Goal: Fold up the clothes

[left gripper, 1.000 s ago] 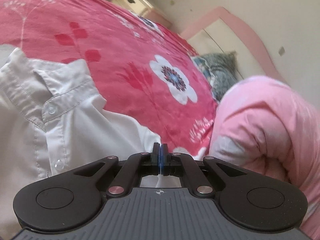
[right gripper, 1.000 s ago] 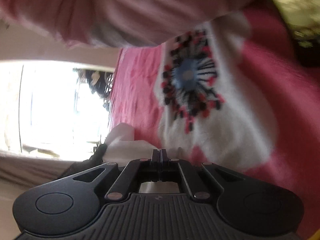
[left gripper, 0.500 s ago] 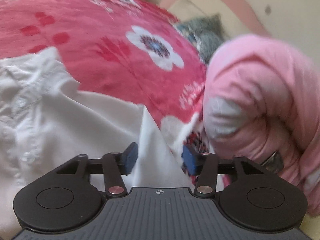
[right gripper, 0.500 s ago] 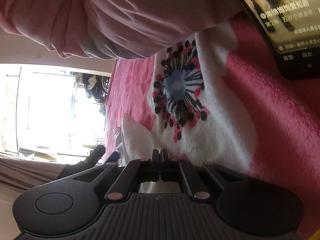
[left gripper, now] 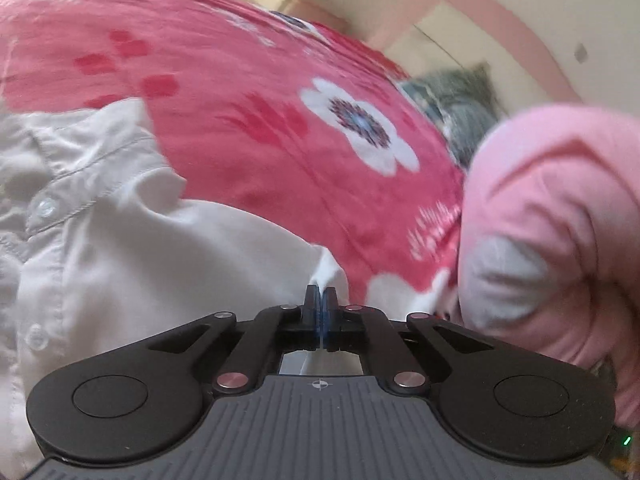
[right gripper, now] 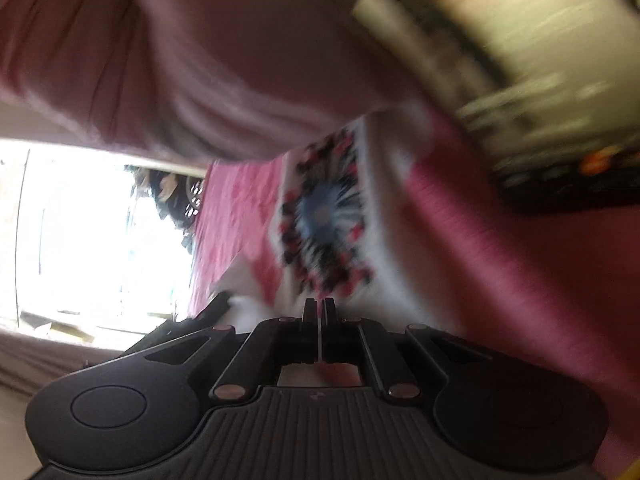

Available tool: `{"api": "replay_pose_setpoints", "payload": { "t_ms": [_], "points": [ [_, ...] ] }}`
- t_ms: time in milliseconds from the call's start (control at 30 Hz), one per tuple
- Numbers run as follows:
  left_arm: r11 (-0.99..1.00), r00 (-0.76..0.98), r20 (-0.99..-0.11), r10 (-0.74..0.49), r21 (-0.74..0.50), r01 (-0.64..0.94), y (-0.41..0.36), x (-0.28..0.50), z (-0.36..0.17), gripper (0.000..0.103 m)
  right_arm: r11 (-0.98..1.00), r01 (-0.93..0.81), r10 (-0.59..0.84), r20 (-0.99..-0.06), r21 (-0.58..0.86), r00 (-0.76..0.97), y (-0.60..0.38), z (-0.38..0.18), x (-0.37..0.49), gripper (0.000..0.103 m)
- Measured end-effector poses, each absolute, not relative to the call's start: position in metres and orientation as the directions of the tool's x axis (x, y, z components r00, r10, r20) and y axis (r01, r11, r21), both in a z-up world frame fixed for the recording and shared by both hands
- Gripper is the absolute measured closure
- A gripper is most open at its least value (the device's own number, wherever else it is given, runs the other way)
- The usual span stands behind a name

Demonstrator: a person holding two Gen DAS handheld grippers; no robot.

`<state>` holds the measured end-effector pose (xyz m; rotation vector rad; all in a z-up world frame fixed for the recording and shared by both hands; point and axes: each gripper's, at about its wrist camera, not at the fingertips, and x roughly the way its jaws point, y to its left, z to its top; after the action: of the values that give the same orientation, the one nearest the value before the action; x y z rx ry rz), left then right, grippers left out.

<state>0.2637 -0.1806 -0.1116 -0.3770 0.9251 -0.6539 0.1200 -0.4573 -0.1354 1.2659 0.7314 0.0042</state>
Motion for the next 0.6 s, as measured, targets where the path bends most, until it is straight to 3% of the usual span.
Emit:
{"api": "replay_pose_setpoints", "payload": {
  "t_ms": [133, 167, 200, 233, 267, 400, 600],
  "points": [
    [0.745, 0.413, -0.620, -0.667, -0.562, 0.361, -0.183, 0.266, -0.113, 0.103, 0.294, 0.349, 0.427, -0.449, 0.890, 0.785, -0.456, -0.135, 0.124, 0.099],
    [0.744, 0.405, -0.624, -0.668, -0.556, 0.370, -0.185, 0.266, -0.113, 0.103, 0.286, 0.330, 0.445, -0.430, 0.900, 0.786, -0.453, -0.134, 0.127, 0.094],
    [0.744, 0.396, -0.629, -0.668, -0.550, 0.380, -0.187, 0.265, -0.113, 0.103, 0.284, 0.313, 0.462, -0.415, 0.906, 0.783, -0.449, -0.133, 0.129, 0.089],
    [0.744, 0.385, -0.638, -0.667, -0.540, 0.394, -0.190, 0.264, -0.114, 0.102, 0.290, 0.303, 0.476, -0.411, 0.908, 0.777, -0.445, -0.131, 0.132, 0.070],
    [0.745, 0.375, -0.647, -0.663, -0.529, 0.406, -0.193, 0.262, -0.115, 0.102, 0.296, 0.293, 0.488, -0.408, 0.909, 0.772, -0.441, -0.130, 0.135, 0.058],
    [0.767, 0.373, -0.675, -0.637, -0.503, 0.398, -0.190, 0.259, -0.109, 0.082, 0.336, 0.270, 0.508, -0.415, 0.902, 0.755, -0.429, -0.126, 0.141, 0.066],
    [0.778, 0.390, -0.674, -0.627, -0.523, 0.348, -0.163, 0.255, -0.088, 0.054, 0.300, 0.284, 0.515, -0.405, 0.911, 0.756, -0.428, -0.122, 0.142, 0.061]
  ]
}}
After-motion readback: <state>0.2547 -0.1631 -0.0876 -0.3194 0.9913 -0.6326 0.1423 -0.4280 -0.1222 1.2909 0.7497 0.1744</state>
